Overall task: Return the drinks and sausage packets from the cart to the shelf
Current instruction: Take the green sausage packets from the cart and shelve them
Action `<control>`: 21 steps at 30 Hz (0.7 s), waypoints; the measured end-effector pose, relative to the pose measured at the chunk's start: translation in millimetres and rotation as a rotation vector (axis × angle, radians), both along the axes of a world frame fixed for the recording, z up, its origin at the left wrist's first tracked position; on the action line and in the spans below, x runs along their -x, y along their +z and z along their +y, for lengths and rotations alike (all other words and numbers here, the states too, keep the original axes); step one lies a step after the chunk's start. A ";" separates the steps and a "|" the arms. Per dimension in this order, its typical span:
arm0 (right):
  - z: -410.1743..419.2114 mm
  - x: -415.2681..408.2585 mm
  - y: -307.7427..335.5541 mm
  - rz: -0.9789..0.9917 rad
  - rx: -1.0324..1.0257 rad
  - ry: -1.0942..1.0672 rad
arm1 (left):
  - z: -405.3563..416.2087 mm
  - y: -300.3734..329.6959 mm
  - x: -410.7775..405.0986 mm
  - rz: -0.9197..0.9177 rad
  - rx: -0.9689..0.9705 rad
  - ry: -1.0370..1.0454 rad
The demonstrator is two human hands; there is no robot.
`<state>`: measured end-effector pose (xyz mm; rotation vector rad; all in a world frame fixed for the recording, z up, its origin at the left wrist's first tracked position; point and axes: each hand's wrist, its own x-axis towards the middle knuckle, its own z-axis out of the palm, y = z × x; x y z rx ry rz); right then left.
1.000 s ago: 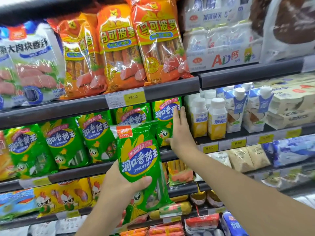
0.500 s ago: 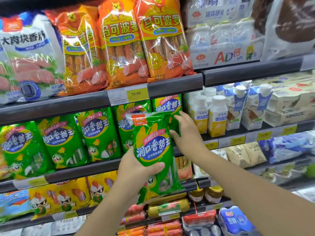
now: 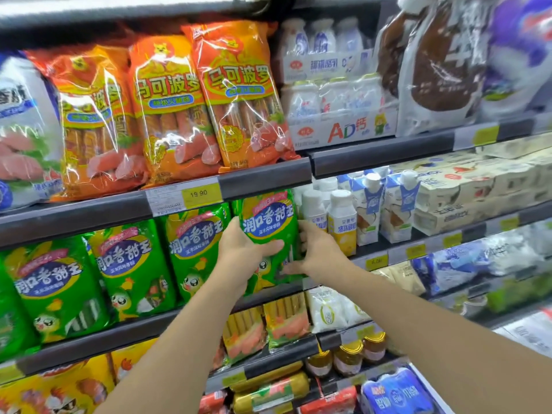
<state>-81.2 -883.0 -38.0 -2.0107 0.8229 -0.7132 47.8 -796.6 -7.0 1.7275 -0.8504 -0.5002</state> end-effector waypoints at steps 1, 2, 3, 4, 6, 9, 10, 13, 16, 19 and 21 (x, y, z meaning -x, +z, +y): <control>-0.8 -2.7 1.7 -0.018 0.008 -0.033 | -6.1 0.8 0.4 -0.033 -0.028 0.041; -1.3 -5.7 2.6 -0.026 0.017 -0.065 | -10.2 1.0 0.7 -0.071 -0.059 0.078; -0.5 -8.5 3.3 -0.021 0.034 -0.093 | -12.6 1.5 1.4 -0.103 -0.076 0.108; -0.2 -12.0 2.1 -0.010 0.049 -0.125 | -12.8 3.2 2.8 -0.131 -0.080 0.130; 1.2 -19.2 -0.7 0.027 0.074 -0.183 | -11.7 6.1 3.6 -0.177 -0.077 0.151; 0.0 -28.1 -5.3 0.084 0.094 -0.228 | -2.1 6.4 5.4 -0.242 -0.088 0.172; -0.5 -30.1 -5.2 0.099 0.101 -0.228 | 5.1 1.2 6.4 -0.283 -0.081 0.161; -1.2 -31.4 -3.2 0.141 0.141 -0.229 | 31.9 -21.2 12.8 -0.444 -0.027 0.107; 0.2 -26.8 -6.5 0.163 0.171 -0.234 | 49.4 -34.1 22.9 -0.650 -0.110 0.026; 2.7 -23.8 -10.7 0.143 0.229 -0.232 | 49.2 -31.2 31.0 -0.775 -0.265 0.004; 3.8 -25.2 -11.9 0.134 0.229 -0.241 | 45.7 -23.5 34.1 -0.774 -0.345 0.004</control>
